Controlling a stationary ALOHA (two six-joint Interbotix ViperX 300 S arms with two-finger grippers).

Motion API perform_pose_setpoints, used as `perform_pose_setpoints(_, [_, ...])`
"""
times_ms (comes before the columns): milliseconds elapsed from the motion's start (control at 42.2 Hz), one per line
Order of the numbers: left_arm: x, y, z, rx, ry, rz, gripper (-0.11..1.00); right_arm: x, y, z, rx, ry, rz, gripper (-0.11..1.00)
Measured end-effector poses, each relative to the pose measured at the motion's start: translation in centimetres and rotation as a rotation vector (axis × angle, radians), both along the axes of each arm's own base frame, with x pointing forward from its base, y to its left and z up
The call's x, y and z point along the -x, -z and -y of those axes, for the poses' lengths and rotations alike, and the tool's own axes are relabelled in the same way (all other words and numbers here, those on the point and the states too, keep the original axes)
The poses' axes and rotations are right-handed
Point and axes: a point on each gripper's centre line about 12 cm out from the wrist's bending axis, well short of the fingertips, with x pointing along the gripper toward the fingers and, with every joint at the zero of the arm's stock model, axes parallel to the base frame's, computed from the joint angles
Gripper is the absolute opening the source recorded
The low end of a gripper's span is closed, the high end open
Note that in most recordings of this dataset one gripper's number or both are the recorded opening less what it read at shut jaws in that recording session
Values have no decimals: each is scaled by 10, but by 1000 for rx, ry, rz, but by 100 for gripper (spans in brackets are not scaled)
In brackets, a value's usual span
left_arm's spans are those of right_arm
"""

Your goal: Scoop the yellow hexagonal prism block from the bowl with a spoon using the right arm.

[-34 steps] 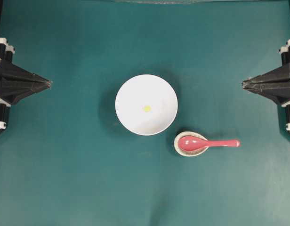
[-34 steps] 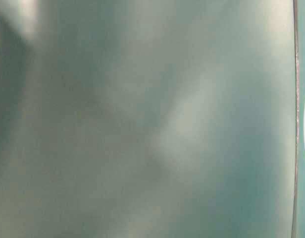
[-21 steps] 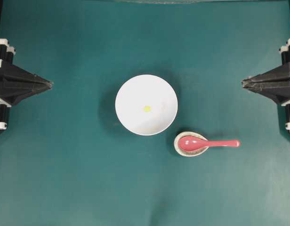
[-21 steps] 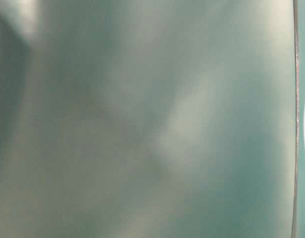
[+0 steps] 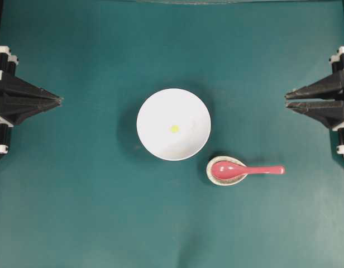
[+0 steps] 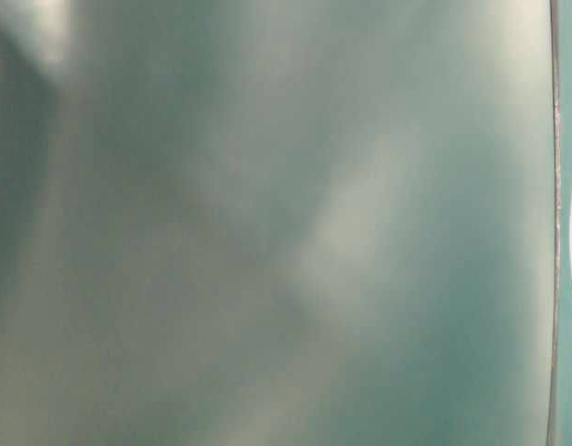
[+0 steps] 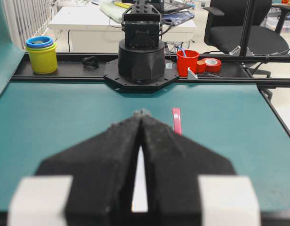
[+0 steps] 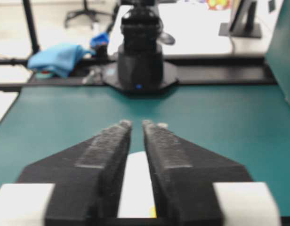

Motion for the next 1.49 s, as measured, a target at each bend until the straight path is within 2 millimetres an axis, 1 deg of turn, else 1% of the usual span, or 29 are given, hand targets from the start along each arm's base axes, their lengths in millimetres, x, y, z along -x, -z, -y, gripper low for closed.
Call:
perform_pose_setpoints(95, [0,0,0,0,0,0,0,-1,1,0,-8,0,-6,43])
perform_pose_setpoints(166, [0,0,0,-2,0,2,0,-2,2,0,-8,1,-9,46])
perform_pose_setpoints(237, [0,0,0,-9,-1,0,0,-2,2,0,-8,2,-6,45])
perform_pose_setpoints(403, [0,-1,0,-14,0,3,0,-6,9,0,-17,2,-24,45])
perform_pose_setpoints(616, [0,0,0,-18,0,-3,0,-17,28,1,-34,4,-78,45])
perform_pose_setpoints(735, [1,1,0,-18,0,-11,0,-26,41,1,-64,6,-103,45])
perform_pose_setpoints(995, [1,1,0,-17,0,-18,0,-43,78,-4,-104,-11,-146,45])
perform_pose_setpoints(1256, [2,3,0,-18,0,-31,0,-45,114,-12,-145,-15,-163,45])
perform_pose_setpoints(1493, [1,4,0,-18,0,-43,0,-44,146,-26,-179,-14,-207,45])
